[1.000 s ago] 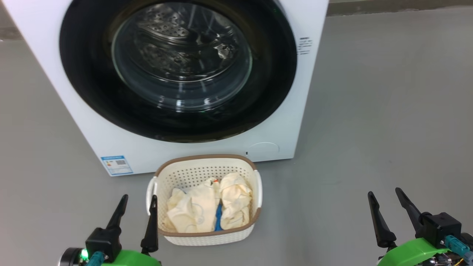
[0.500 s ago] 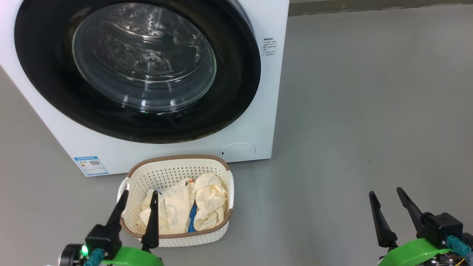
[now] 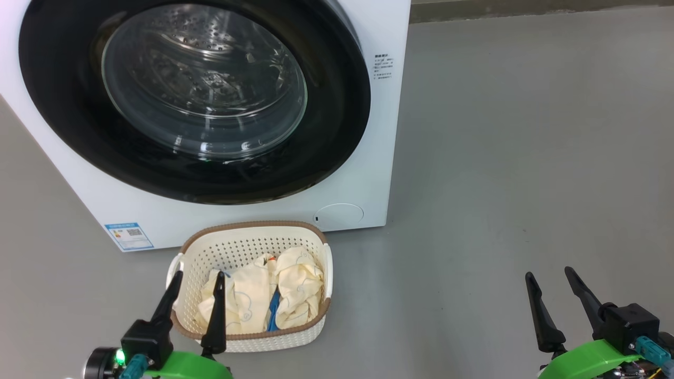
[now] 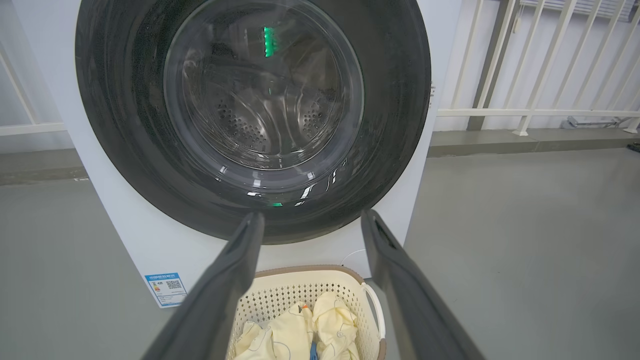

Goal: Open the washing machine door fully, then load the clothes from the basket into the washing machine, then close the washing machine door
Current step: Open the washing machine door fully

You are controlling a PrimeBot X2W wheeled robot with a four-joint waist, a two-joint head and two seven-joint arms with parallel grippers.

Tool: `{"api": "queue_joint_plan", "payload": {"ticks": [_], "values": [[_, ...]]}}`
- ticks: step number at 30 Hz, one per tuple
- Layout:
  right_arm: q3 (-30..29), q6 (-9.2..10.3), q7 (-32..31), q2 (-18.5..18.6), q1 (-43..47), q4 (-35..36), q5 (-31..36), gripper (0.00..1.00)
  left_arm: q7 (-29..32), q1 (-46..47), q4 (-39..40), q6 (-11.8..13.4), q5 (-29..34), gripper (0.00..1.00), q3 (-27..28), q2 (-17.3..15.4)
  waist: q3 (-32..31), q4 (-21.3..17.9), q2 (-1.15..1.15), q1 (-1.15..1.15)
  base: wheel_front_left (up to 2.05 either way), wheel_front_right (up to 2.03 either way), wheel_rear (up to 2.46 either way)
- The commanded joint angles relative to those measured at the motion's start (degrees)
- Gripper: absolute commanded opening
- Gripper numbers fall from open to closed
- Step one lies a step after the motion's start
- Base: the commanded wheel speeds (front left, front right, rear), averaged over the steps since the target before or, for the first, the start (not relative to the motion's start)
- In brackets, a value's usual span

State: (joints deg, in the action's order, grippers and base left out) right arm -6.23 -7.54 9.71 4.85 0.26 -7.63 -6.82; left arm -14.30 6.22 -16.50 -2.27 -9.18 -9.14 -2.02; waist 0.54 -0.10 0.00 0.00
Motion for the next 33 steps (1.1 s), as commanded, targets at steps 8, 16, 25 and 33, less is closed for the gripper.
{"api": "queue_joint_plan", "payload": {"ticks": [8,16,25,33], "values": [[1.21,0.05,0.86,0.74,-0.84,1.50,-0.70,0.00,-0.70,2.01,1.70,0.47,-0.02,1.00,1.90,-0.86,0.15,0.02,0.00,0.00,0.00,0.00,0.00],[1.64,0.05,0.47,1.15,-0.93,1.67,-1.69,0.00,-0.70,2.12,1.88,0.69,-0.28,1.00,1.59,-0.86,0.49,0.22,0.00,0.00,0.00,0.00,0.00],[1.26,0.05,-0.80,0.20,-2.25,0.78,-11.81,0.00,-0.70,2.53,2.42,0.92,-0.29,1.00,1.41,-0.86,1.57,0.29,0.00,0.00,0.00,0.00,0.00],[-3.01,0.05,-7.64,-1.12,-8.99,-1.80,-43.67,0.00,-0.70,4.53,3.61,1.11,-0.39,1.00,1.04,-0.86,5.39,0.64,0.00,0.00,0.00,0.00,0.00]]}}
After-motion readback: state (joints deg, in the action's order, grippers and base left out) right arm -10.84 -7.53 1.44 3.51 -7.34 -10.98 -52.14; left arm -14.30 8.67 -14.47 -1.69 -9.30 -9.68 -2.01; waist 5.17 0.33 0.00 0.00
